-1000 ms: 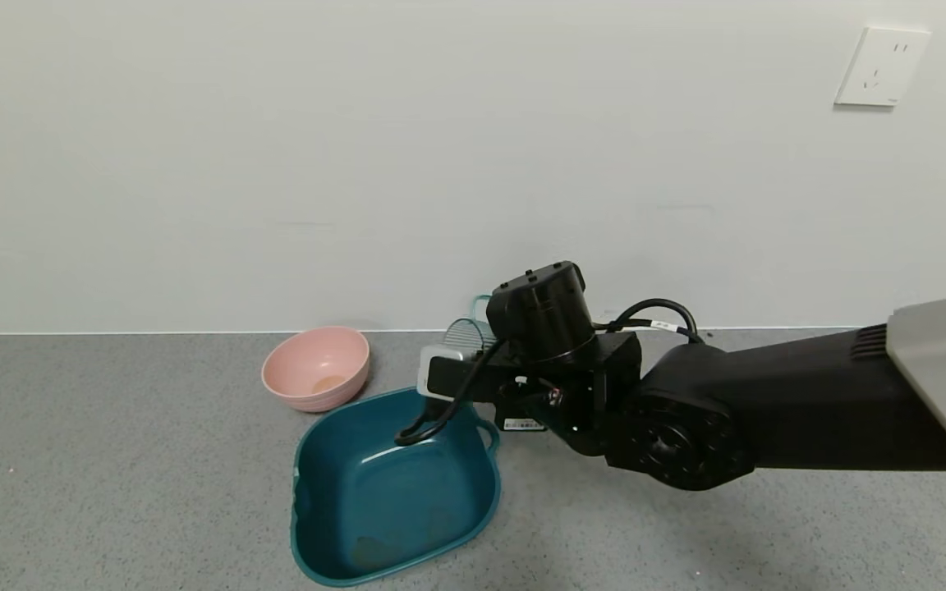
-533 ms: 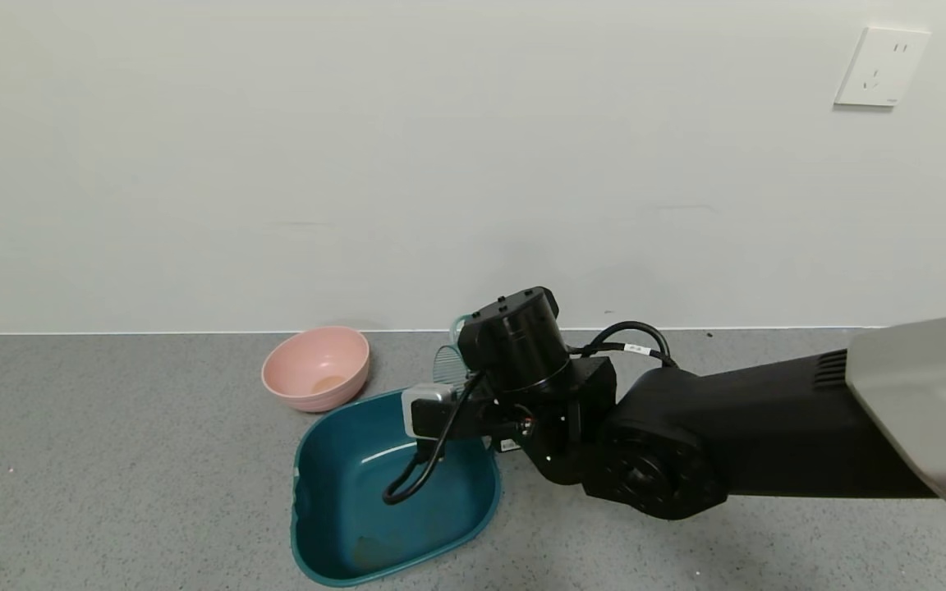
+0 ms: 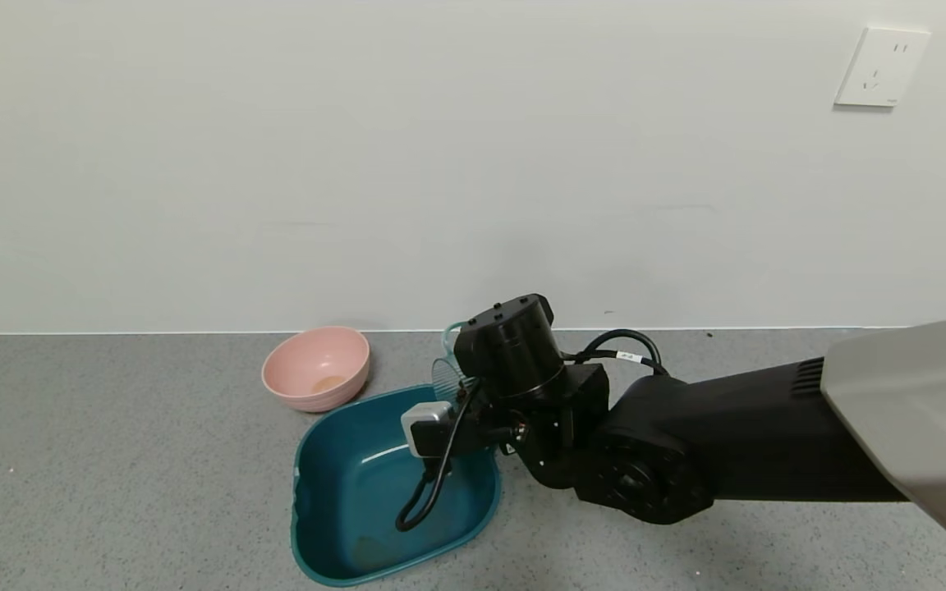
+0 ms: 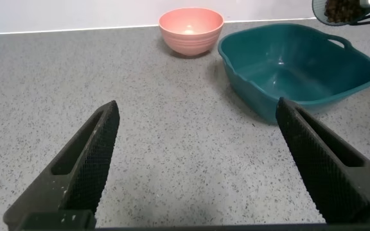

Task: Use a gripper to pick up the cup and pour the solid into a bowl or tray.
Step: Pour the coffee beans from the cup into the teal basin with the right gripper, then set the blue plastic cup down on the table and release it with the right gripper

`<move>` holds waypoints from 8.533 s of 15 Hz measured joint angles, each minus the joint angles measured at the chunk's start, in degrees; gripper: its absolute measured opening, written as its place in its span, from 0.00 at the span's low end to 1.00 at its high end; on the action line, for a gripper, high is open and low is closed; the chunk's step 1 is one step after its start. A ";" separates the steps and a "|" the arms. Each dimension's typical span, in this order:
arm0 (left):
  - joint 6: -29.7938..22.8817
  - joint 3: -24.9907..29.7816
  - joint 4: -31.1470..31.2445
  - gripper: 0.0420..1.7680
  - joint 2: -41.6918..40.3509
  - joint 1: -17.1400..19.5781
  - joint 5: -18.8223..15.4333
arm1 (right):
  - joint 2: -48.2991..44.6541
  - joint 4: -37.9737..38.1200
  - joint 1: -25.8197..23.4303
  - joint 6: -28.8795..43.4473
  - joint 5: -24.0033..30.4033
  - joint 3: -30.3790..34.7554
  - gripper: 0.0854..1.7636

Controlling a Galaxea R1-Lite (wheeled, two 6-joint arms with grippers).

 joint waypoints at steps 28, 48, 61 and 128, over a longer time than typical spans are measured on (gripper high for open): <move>0.00 0.00 0.00 0.99 0.00 0.00 0.00 | 2.97 -9.29 2.34 -18.62 -3.00 0.38 0.75; 0.00 0.00 0.00 0.99 0.00 0.00 0.00 | 2.78 -16.26 3.01 -19.10 -5.38 3.33 0.75; 0.00 0.00 0.00 0.99 0.00 0.00 0.00 | 0.22 -16.37 2.54 -6.42 -4.43 7.88 0.75; 0.00 0.00 0.00 0.99 0.00 0.00 0.00 | 2.89 -45.20 -14.87 83.23 8.69 32.39 0.74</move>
